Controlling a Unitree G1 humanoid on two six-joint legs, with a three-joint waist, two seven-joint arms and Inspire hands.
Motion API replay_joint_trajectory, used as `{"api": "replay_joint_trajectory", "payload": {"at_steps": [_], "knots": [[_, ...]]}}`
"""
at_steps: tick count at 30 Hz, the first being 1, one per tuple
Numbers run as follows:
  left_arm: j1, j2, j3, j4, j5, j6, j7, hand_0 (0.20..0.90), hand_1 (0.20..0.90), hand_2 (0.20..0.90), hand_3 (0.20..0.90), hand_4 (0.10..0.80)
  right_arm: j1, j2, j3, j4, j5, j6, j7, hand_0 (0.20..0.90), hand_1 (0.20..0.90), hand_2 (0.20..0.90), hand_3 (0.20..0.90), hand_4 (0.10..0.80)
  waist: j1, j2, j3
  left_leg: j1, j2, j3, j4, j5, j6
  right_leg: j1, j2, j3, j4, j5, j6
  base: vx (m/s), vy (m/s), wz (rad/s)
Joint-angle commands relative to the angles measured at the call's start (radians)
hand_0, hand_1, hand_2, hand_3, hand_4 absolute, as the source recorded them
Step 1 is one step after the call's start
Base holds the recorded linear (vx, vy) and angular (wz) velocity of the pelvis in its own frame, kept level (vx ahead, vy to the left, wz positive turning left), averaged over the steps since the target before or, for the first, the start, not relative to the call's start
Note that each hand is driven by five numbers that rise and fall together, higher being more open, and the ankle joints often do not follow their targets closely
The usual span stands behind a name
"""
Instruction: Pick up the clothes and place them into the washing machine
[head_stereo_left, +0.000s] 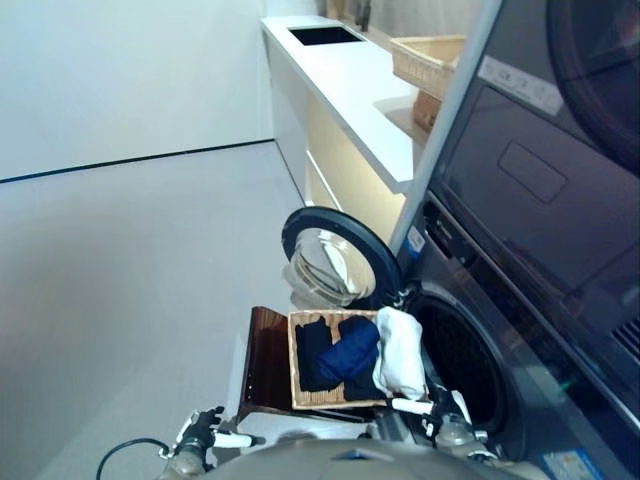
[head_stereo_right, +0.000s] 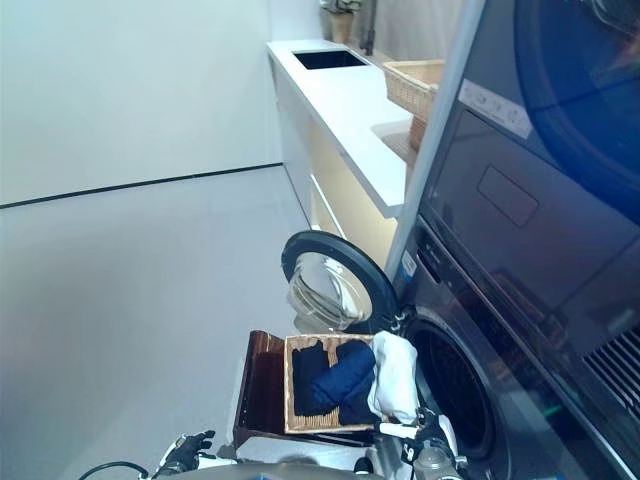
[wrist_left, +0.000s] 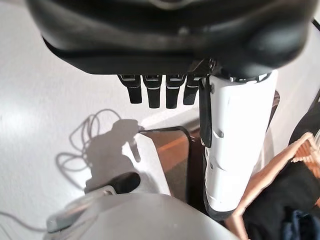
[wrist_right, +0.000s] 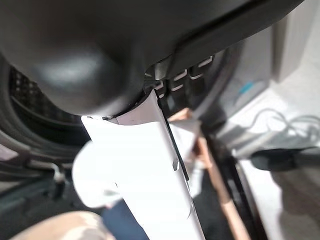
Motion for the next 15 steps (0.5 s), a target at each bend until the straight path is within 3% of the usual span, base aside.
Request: {"api": "replay_joint_trajectory", "payload": {"at_steps": [1,6,9,10,15], "knots": [[-0.054,-0.033,0.022,0.018,-0.043,-0.047,0.038,0.900,0.900,0.900,0.900,0.800,-0.090,-0.044,0.000,-0.027,0.053,-0.081,-0.065,0.900,0.900,0.900,0.900,0.800,0.023,-0.026,0.057,-0.105,0.018,0.006,0.068,0.044,-0.073,-0.006,0.002,0.030,0.053,-0.063,0.003,-0.009,-0.023,0.33],[-0.027,-0.043,0.008,0.036,-0.029,-0.042,0.039,0.900,0.900,0.900,0.900,0.800,-0.088,-0.043,0.000,-0.035,0.065,-0.080,-0.067,0.900,0.900,0.900,0.900,0.800,0.038,-0.001,0.022,-0.068,0.068,0.018,-0.167,0.094,-0.052,0.016,0.016,0.057,0.021,-0.083,0.028,0.145,0.066,-0.04],[-0.014,-0.030,0.012,0.033,-0.023,-0.042,0.046,0.900,0.900,0.900,0.900,0.800,-0.077,-0.027,0.003,-0.038,0.079,-0.075,-0.065,0.900,0.900,0.900,0.900,0.800,0.036,0.003,-0.012,-0.029,0.059,0.049,-0.213,0.095,-0.043,0.026,-0.004,0.062,0.028,-0.092,0.039,0.160,0.123,-0.46],[-0.012,-0.026,0.022,0.030,-0.021,-0.047,0.049,0.900,0.900,0.900,0.900,0.800,-0.079,-0.021,0.007,-0.036,0.077,-0.070,-0.057,0.900,0.900,0.900,0.900,0.800,0.045,0.006,-0.021,-0.009,0.043,0.056,-0.219,0.081,-0.034,0.031,-0.023,0.069,0.024,-0.089,0.049,0.121,0.116,-0.58],[-0.007,-0.026,0.020,0.034,-0.015,-0.049,0.050,0.900,0.900,0.900,0.900,0.800,-0.092,-0.016,-0.004,-0.030,0.081,-0.061,-0.056,0.900,0.900,0.900,0.900,0.800,0.057,0.010,-0.021,0.012,0.017,0.075,-0.212,0.054,-0.014,0.025,-0.051,0.086,0.038,-0.081,0.069,0.088,0.082,-0.41]]}}
